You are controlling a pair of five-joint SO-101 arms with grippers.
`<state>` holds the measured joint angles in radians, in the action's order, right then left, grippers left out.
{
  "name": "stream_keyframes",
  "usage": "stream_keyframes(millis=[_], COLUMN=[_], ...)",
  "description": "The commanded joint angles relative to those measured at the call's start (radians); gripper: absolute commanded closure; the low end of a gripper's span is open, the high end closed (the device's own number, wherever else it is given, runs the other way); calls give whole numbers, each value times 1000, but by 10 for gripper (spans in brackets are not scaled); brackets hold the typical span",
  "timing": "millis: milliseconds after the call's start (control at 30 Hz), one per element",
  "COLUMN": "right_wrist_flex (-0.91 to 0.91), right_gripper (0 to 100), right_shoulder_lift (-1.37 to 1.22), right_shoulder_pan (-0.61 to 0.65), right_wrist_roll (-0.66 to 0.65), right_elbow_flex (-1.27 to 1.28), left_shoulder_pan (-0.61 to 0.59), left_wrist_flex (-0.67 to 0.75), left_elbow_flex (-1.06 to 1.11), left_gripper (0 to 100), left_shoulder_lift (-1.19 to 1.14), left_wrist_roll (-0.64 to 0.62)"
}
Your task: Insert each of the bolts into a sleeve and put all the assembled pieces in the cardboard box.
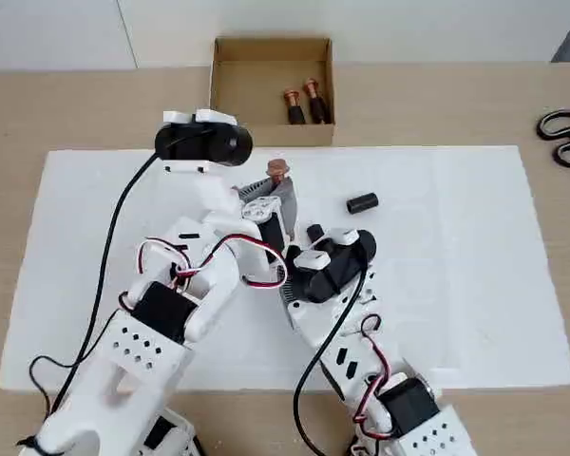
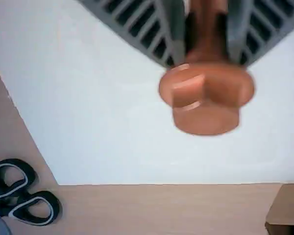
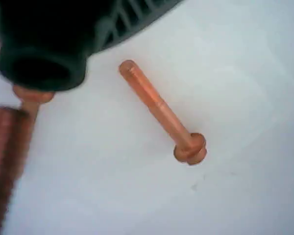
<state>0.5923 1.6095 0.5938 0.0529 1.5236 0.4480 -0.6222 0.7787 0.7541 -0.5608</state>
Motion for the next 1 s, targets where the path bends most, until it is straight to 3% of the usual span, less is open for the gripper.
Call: stream_keyframes(millis=[0,967], right_wrist_flex=[2,2], right_gripper=[995,995], right_shoulder_lift=[19,19], right_shoulder_pan=[5,1], right_wrist_roll=[8,8], right_elbow_flex=[-3,-3], left_shoulder_pan=[6,46], left_wrist_flex=[-21,-87], left_elbow_flex=[-12,-12], left_gripper=[994,994], left_shoulder_lift=[6,6], left_wrist_roll=[-8,-8])
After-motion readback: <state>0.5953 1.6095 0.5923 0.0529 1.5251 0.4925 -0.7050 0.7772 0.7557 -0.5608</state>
